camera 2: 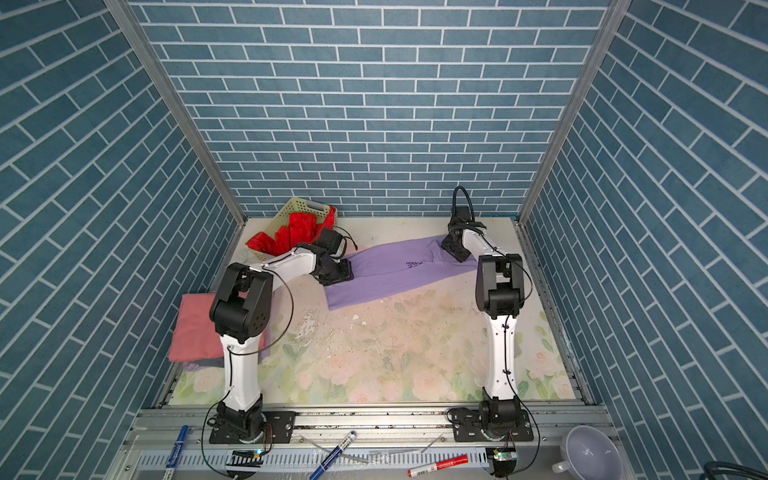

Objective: Fold and stack the t-shirts

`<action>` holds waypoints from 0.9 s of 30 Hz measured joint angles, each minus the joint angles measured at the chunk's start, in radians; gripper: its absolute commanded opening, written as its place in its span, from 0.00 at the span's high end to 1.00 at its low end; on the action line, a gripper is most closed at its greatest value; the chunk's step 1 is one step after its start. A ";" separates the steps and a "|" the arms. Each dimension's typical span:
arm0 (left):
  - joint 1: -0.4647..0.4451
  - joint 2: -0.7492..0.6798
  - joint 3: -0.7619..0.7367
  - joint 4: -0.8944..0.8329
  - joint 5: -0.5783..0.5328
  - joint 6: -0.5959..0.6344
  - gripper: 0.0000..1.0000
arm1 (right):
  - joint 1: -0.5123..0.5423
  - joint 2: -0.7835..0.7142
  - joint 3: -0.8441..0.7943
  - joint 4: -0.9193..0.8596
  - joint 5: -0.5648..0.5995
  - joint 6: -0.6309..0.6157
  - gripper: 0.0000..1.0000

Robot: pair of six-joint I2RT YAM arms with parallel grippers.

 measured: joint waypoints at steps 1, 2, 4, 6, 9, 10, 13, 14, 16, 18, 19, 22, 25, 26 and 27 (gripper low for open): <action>-0.022 -0.038 -0.060 0.027 -0.005 -0.010 0.40 | 0.000 0.026 0.042 0.011 -0.027 -0.006 0.46; -0.049 -0.072 -0.113 0.047 -0.011 -0.020 0.40 | 0.000 0.056 0.084 0.025 -0.061 -0.018 0.46; -0.128 -0.134 -0.198 0.061 -0.032 -0.045 0.40 | 0.000 0.110 0.160 0.059 -0.140 -0.030 0.47; -0.239 -0.181 -0.259 0.063 -0.049 -0.072 0.39 | -0.003 0.151 0.206 0.109 -0.225 -0.044 0.46; -0.433 -0.222 -0.308 0.064 -0.051 -0.121 0.40 | 0.001 0.211 0.254 0.208 -0.388 -0.051 0.46; -0.496 -0.226 -0.311 0.061 -0.052 -0.139 0.40 | 0.005 0.233 0.277 0.233 -0.443 -0.052 0.46; -0.636 -0.225 -0.298 0.041 -0.054 -0.191 0.39 | 0.033 0.286 0.324 0.298 -0.584 -0.057 0.46; -0.668 -0.225 -0.292 0.026 -0.056 -0.211 0.39 | 0.045 0.290 0.323 0.307 -0.615 -0.062 0.46; -0.698 -0.226 -0.284 -0.002 -0.061 -0.241 0.39 | 0.071 0.286 0.314 0.316 -0.658 -0.079 0.44; -0.706 -0.229 -0.278 -0.025 -0.077 -0.264 0.38 | 0.087 0.262 0.280 0.319 -0.685 -0.106 0.44; -0.705 -0.234 -0.275 -0.038 -0.090 -0.275 0.36 | 0.097 0.245 0.258 0.314 -0.692 -0.122 0.44; -0.696 -0.265 -0.259 -0.076 -0.137 -0.293 0.36 | 0.107 0.164 0.175 0.299 -0.692 -0.173 0.43; -0.685 -0.305 -0.248 -0.107 -0.182 -0.304 0.35 | 0.097 0.038 0.059 0.295 -0.648 -0.210 0.42; -0.680 -0.316 -0.248 -0.117 -0.196 -0.306 0.35 | 0.093 0.000 0.029 0.295 -0.628 -0.216 0.42; -0.675 -0.324 -0.248 -0.127 -0.208 -0.309 0.35 | 0.089 -0.033 0.006 0.296 -0.611 -0.222 0.42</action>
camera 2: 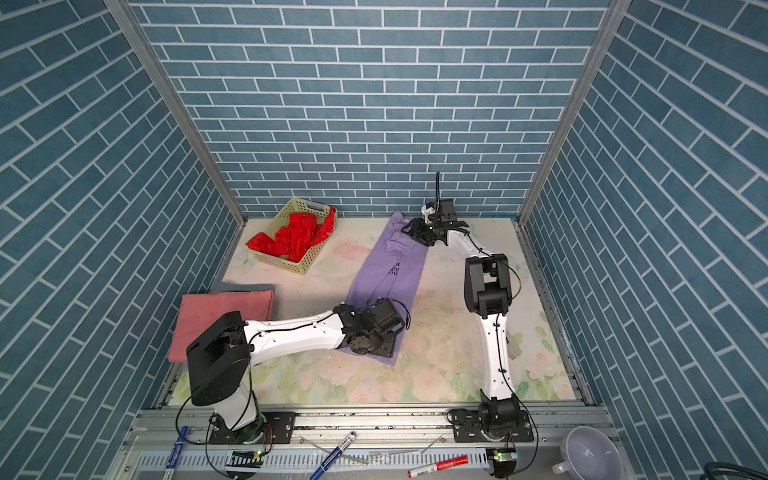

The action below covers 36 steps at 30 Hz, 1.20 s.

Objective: Fold and stack the t-shirts

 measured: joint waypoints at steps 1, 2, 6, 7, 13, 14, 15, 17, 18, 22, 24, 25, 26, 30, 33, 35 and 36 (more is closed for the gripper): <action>0.007 -0.008 -0.001 -0.010 -0.013 -0.002 0.34 | -0.002 -0.027 -0.016 -0.001 0.018 -0.007 0.42; 0.016 -0.017 -0.005 -0.014 -0.026 -0.005 0.34 | -0.004 -0.046 -0.024 -0.002 0.036 -0.012 0.42; 0.083 -0.076 -0.066 -0.010 -0.058 -0.003 0.33 | -0.013 -0.056 -0.027 -0.012 0.095 -0.014 0.42; 0.101 -0.088 -0.081 -0.007 -0.061 0.000 0.33 | -0.013 -0.050 -0.027 -0.015 0.105 -0.014 0.42; 0.237 -0.120 -0.130 0.017 -0.064 0.050 0.33 | -0.010 0.031 -0.025 -0.013 0.150 -0.010 0.43; 0.254 -0.120 -0.137 0.030 -0.056 0.060 0.33 | -0.010 0.047 -0.024 -0.008 0.153 -0.009 0.42; 0.267 -0.120 -0.144 0.043 -0.049 0.069 0.32 | -0.010 0.063 -0.019 -0.007 0.154 -0.004 0.43; 0.288 -0.117 -0.159 0.060 -0.027 0.085 0.32 | -0.006 0.108 0.013 -0.010 0.153 0.003 0.43; 0.292 -0.113 -0.163 0.068 -0.016 0.090 0.33 | -0.005 0.128 0.035 -0.007 0.142 0.009 0.43; 0.294 -0.066 -0.184 0.122 0.051 0.104 0.33 | 0.005 0.180 0.133 -0.007 0.143 0.025 0.44; 0.294 -0.044 -0.208 0.158 0.089 0.103 0.34 | 0.014 0.204 0.164 -0.009 0.143 0.029 0.44; 0.292 -0.041 -0.219 0.177 0.101 0.101 0.34 | 0.020 0.217 0.177 -0.009 0.144 0.033 0.44; 0.291 -0.046 -0.226 0.195 0.117 0.100 0.34 | 0.024 0.227 0.196 -0.009 0.143 0.039 0.44; 0.285 -0.055 -0.246 0.237 0.135 0.093 0.34 | 0.038 0.282 0.282 -0.015 0.136 0.051 0.44; 0.265 -0.065 -0.271 0.291 0.149 0.074 0.34 | 0.048 0.329 0.356 -0.019 0.127 0.062 0.44; 0.230 -0.066 -0.286 0.342 0.157 0.048 0.35 | 0.055 0.356 0.397 -0.016 0.120 0.071 0.44; 0.213 -0.064 -0.290 0.362 0.160 0.037 0.35 | 0.057 0.364 0.408 -0.014 0.117 0.075 0.44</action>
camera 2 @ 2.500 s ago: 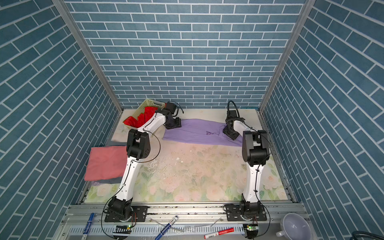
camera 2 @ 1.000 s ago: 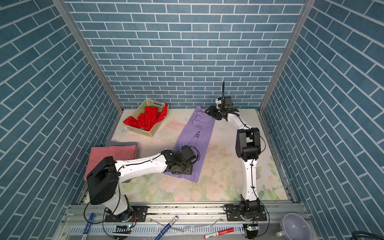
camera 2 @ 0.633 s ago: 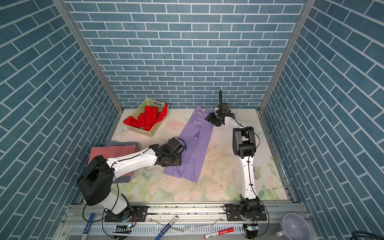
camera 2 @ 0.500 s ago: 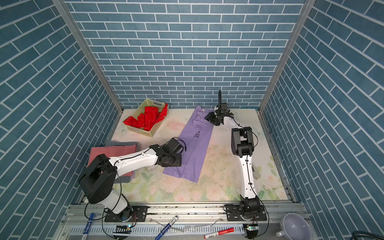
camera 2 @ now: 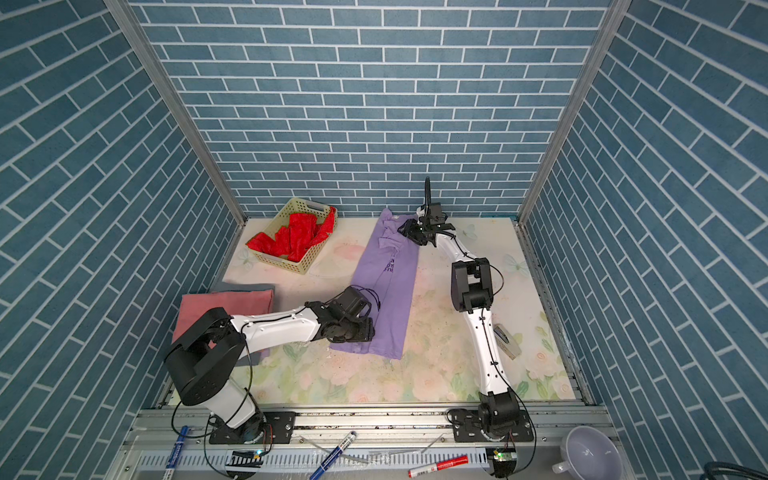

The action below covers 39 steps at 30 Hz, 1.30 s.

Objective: Fold and stack the t-shirts

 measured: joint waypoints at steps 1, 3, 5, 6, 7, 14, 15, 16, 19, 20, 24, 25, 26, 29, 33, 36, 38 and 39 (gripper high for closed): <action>-0.029 0.008 -0.001 0.029 0.009 -0.016 0.35 | 0.002 0.008 0.011 0.003 -0.004 0.003 0.44; -0.084 0.029 0.008 0.079 0.023 -0.042 0.35 | 0.005 0.019 0.025 0.010 -0.011 0.012 0.44; -0.137 0.056 0.026 0.121 0.037 -0.066 0.36 | 0.006 0.024 0.032 0.014 -0.016 0.018 0.43; -0.155 0.067 0.033 0.137 0.045 -0.075 0.36 | 0.006 0.024 0.032 0.014 -0.017 0.018 0.43; -0.171 0.076 0.042 0.146 0.050 -0.083 0.36 | 0.005 0.024 0.032 0.014 -0.018 0.018 0.43; -0.198 0.022 0.038 0.057 0.036 -0.128 0.33 | -0.014 -0.065 -0.089 -0.010 -0.013 -0.039 0.41; -0.199 0.000 0.032 0.044 0.026 -0.134 0.33 | -0.016 -0.101 -0.140 -0.018 -0.010 -0.049 0.41; -0.199 -0.035 0.023 0.031 0.014 -0.141 0.32 | -0.017 -0.157 -0.213 -0.027 -0.005 -0.063 0.41; -0.200 -0.167 -0.010 0.017 -0.032 -0.167 0.30 | -0.021 -0.353 -0.444 -0.046 0.027 -0.083 0.39; -0.199 -0.217 -0.028 0.019 -0.045 -0.177 0.30 | -0.023 -0.437 -0.528 -0.056 0.041 -0.089 0.39; -0.184 -0.372 -0.117 0.022 -0.072 -0.223 0.32 | -0.026 -0.698 -0.754 -0.116 0.060 -0.097 0.39; -0.177 -0.397 -0.141 0.015 -0.074 -0.233 0.32 | -0.025 -0.763 -0.813 -0.132 0.058 -0.100 0.38; -0.168 -0.419 -0.168 0.003 -0.075 -0.243 0.32 | -0.025 -0.815 -0.869 -0.146 0.052 -0.105 0.38; -0.134 -0.448 -0.221 -0.029 -0.061 -0.255 0.33 | -0.025 -0.935 -1.030 -0.216 0.026 -0.115 0.38; -0.067 -0.449 -0.261 -0.023 -0.004 -0.257 0.34 | -0.025 -1.029 -1.201 -0.334 -0.012 -0.145 0.38; -0.026 -0.415 -0.272 0.009 0.056 -0.258 0.35 | -0.025 -1.116 -1.313 -0.409 -0.032 -0.166 0.38; -0.012 -0.367 -0.270 0.038 0.105 -0.253 0.36 | -0.023 -1.185 -1.386 -0.441 -0.052 -0.173 0.38; -0.009 -0.341 -0.265 0.043 0.127 -0.248 0.36 | -0.023 -1.211 -1.416 -0.448 -0.064 -0.174 0.37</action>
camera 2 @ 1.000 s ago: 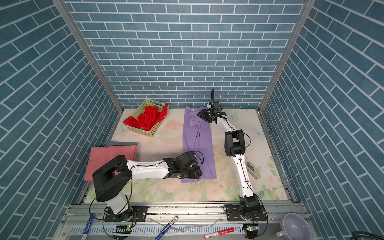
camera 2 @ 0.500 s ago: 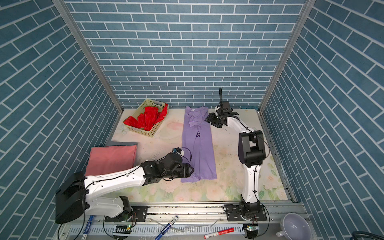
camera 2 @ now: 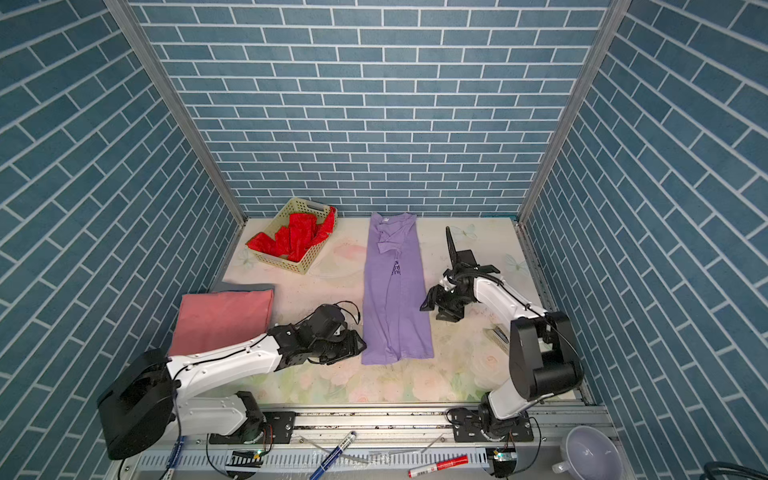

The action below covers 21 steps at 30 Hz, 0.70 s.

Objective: Fold and stack the t-shirts

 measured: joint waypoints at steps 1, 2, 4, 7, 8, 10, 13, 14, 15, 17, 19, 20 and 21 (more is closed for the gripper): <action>0.002 0.033 0.009 0.002 0.025 0.005 0.38 | 0.000 -0.027 -0.040 -0.002 -0.013 -0.001 0.37; 0.002 0.068 0.022 0.003 0.048 0.013 0.39 | 0.001 -0.050 -0.083 -0.002 -0.027 0.000 0.38; 0.002 0.129 0.050 0.002 0.085 0.032 0.40 | 0.003 -0.068 -0.151 0.003 -0.046 0.006 0.38; 0.006 0.196 0.101 -0.008 0.133 0.061 0.42 | 0.008 -0.071 -0.244 0.028 -0.067 0.016 0.39; 0.010 0.210 0.114 -0.008 0.146 0.069 0.42 | 0.011 -0.071 -0.272 0.037 -0.073 0.019 0.39; 0.015 0.217 0.121 -0.008 0.168 0.081 0.42 | 0.019 -0.070 -0.310 0.053 -0.079 0.029 0.39; 0.019 0.217 0.119 -0.018 0.191 0.090 0.47 | 0.027 -0.063 -0.335 0.075 -0.093 0.045 0.39; 0.021 0.217 0.116 -0.019 0.198 0.093 0.50 | 0.029 -0.059 -0.336 0.084 -0.100 0.052 0.40; 0.023 0.217 0.113 -0.019 0.204 0.095 0.51 | 0.030 -0.052 -0.336 0.095 -0.108 0.061 0.41; 0.032 0.217 0.105 -0.023 0.218 0.100 0.57 | 0.032 -0.037 -0.335 0.113 -0.129 0.072 0.43; 0.040 0.217 0.103 -0.027 0.226 0.108 0.63 | 0.035 -0.025 -0.335 0.129 -0.142 0.082 0.48; 0.042 0.217 0.103 -0.026 0.230 0.110 0.67 | 0.036 -0.018 -0.335 0.138 -0.148 0.091 0.55; 0.043 0.219 0.103 -0.023 0.236 0.110 0.70 | 0.037 -0.011 -0.336 0.147 -0.149 0.093 0.60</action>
